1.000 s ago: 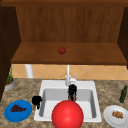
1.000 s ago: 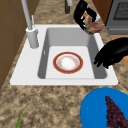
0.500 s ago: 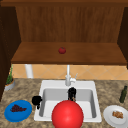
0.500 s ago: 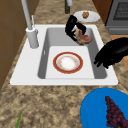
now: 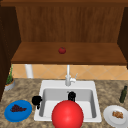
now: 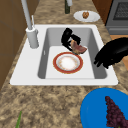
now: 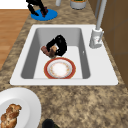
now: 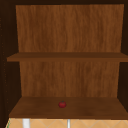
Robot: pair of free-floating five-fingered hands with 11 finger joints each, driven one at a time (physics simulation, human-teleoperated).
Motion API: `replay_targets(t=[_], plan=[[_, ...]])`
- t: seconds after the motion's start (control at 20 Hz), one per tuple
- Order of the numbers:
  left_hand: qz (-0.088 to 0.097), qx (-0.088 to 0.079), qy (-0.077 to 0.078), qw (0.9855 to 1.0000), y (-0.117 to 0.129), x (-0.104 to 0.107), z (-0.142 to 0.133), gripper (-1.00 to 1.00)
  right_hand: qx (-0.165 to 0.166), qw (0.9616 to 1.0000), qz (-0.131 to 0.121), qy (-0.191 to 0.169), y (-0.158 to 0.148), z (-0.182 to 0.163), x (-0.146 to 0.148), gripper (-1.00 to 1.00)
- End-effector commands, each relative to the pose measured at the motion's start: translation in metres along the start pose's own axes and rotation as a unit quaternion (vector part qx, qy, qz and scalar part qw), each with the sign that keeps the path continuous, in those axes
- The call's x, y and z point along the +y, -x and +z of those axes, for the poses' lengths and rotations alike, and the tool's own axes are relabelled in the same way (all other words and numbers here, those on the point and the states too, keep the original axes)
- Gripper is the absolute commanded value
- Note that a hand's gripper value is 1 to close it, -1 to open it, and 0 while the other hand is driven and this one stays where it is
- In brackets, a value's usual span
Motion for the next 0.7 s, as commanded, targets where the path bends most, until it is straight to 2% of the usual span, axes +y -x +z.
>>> replay_targets(t=[0.0,0.15,0.35,0.65], plan=[[0.000,0.000,0.000,1.0000,0.000,0.000,0.000,0.00,0.001,0.9985,-0.054,0.002,0.001,-0.030,0.001,1.00],[0.000,0.000,0.000,1.0000,0.000,0.000,0.000,0.00,-0.010,0.9987,-0.049,-0.006,0.002,-0.060,-0.004,1.00],[0.000,0.000,0.000,1.0000,0.000,0.000,0.000,0.00,-0.008,0.9985,-0.054,-0.003,0.004,-0.096,0.000,1.00],[0.000,0.000,0.000,1.0000,0.000,0.000,0.000,0.00,-0.011,0.9988,-0.048,-0.004,0.007,-0.155,-0.005,1.00]])
